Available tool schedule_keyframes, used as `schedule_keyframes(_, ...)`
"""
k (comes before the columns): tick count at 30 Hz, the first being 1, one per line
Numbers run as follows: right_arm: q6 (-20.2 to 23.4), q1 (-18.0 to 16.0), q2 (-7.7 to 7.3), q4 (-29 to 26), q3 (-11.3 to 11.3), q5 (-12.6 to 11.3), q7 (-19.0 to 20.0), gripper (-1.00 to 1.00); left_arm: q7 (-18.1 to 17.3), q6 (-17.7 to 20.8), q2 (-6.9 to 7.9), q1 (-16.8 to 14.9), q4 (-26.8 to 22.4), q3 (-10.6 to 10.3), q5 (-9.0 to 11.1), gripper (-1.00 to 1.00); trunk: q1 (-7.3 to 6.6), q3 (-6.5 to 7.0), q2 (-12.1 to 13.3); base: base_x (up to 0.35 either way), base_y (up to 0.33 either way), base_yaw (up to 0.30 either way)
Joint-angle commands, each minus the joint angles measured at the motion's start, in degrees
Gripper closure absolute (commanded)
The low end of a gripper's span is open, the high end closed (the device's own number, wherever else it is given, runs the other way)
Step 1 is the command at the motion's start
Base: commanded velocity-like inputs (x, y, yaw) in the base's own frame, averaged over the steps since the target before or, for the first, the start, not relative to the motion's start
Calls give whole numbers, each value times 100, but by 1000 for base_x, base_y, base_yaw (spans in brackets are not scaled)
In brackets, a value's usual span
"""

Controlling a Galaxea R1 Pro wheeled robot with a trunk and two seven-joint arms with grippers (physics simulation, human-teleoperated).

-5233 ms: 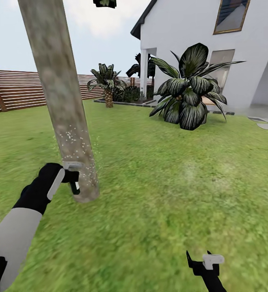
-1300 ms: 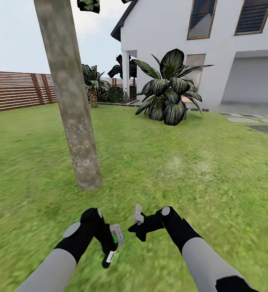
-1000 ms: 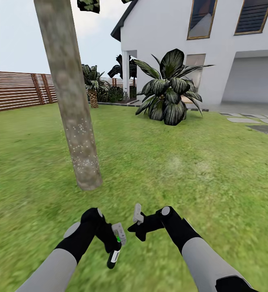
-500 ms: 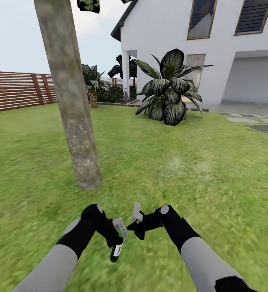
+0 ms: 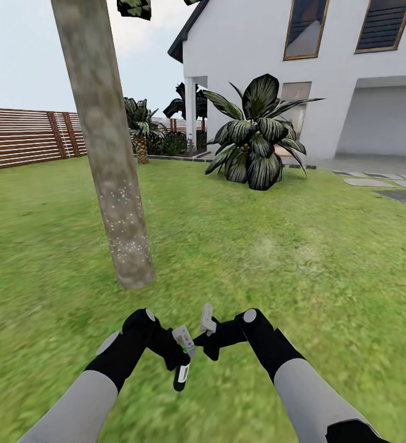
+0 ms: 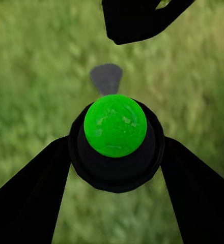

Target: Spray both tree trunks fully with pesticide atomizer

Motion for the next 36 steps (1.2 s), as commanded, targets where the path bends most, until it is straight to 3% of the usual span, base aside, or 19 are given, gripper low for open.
schedule_keyframes(1, 0, 0, 0, 0, 0, 0, 0, 100, -1, -2, 0, 0, 0, -1, 38, 100, 0, 0, 0, 0, 0, 0)
schedule_keyframes(7, 0, 0, 0, 0, 0, 0, 0, 100, 2, -5, -4, 0, 0, 3, 137, 100, 0, 0, 0, 0, 0, 0)
schedule_keyframes(11, 0, 0, 0, 0, 1, 0, 0, 100, 2, -5, -3, 0, 0, -4, 333, 100, 0, 0, 0, 0, 0, 0)
schedule_keyframes(28, 0, 0, 0, 0, 0, 0, 9, 100, -6, -28, 78, 7, 9, 10, 355, 100, 0, 0, 0, 0, 0, 0)
schedule_keyframes(31, -1, 0, 0, 0, 0, 0, 9, 100, -17, -61, 261, 41, 9, 20, 357, 100, 0, 0, 0, 0, 0, 0)
schedule_keyframes(36, -8, 0, 0, 0, 0, 0, 9, 100, -40, -106, 765, 75, 14, 22, 363, 100, 0, 0, 0, 0, 0, 0)
